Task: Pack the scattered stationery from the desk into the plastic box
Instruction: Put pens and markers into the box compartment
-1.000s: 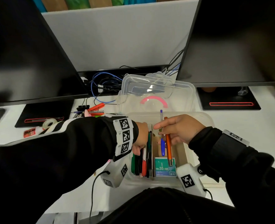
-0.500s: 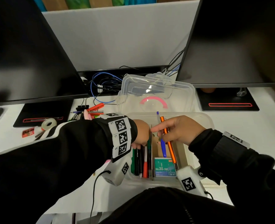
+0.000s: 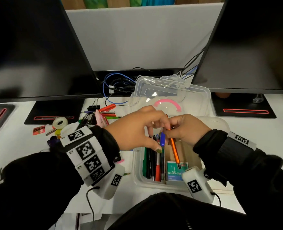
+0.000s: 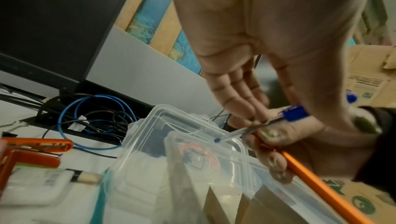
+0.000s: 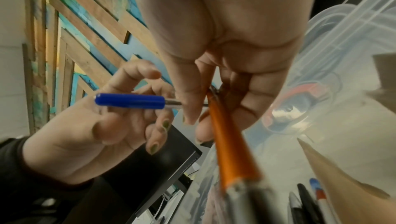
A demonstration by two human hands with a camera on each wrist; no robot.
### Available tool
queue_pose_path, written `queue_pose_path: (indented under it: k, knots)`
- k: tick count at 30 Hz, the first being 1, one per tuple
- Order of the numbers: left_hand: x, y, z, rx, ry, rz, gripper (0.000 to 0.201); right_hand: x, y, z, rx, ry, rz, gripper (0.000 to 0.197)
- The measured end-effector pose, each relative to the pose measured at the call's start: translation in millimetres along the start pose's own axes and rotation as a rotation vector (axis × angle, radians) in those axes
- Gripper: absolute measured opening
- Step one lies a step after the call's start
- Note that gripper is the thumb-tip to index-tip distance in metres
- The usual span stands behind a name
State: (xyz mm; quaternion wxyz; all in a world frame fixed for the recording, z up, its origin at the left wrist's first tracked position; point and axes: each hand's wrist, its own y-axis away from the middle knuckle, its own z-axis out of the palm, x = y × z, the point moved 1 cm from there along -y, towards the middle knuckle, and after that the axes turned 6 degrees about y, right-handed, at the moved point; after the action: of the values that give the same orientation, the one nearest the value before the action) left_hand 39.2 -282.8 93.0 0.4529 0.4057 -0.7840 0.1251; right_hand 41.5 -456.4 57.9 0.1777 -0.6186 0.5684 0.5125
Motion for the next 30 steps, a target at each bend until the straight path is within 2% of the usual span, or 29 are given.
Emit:
queue_pose_path:
  k: [3, 7, 9, 11, 13, 15, 18, 21, 23, 26, 30]
  knots:
    - [-8, 7, 0, 0.021, 0.018, 0.098, 0.028, -9, -5, 10, -0.027, 0.0, -0.008, 0.033]
    - [-18, 9, -11, 0.223, 0.021, 0.118, 0.015, -15, -8, 19, -0.135, -0.185, 0.103, 0.029]
    - [-23, 8, -18, 0.306, -0.013, 0.056, 0.014, -12, -11, 18, -0.105, -0.203, 0.174, 0.042]
    - [-28, 5, -20, 0.322, -0.041, -0.018, 0.022, -6, -12, 13, -0.037, -0.2, 0.24, 0.061]
    - [-31, -2, -19, 0.264, -0.072, -0.083, 0.031, -3, -12, 9, -0.002, -0.158, 0.273, 0.076]
    - [-36, -9, -13, 0.174, -0.126, -0.15, 0.027, -2, -10, 7, 0.043, -0.059, 0.285, 0.079]
    - [-40, -22, -1, 0.027, -0.287, -0.215, 0.018, -3, -6, 2, 0.125, 0.034, 0.3, 0.065]
    - [-42, -34, 9, -0.073, -0.462, -0.234, 0.026, -1, -4, 0, 0.089, -0.012, 0.324, 0.052]
    - [-43, -41, 16, -0.122, -0.608, -0.232, 0.031, 3, -2, -2, 0.102, -0.072, 0.34, 0.046]
    - [-43, -48, 27, -0.178, -0.818, -0.203, 0.027, 9, -1, -3, 0.098, -0.088, 0.355, 0.041]
    - [-46, -51, 36, -0.197, -0.963, -0.211, 0.026, 11, -1, -7, 0.079, -0.11, 0.377, 0.029]
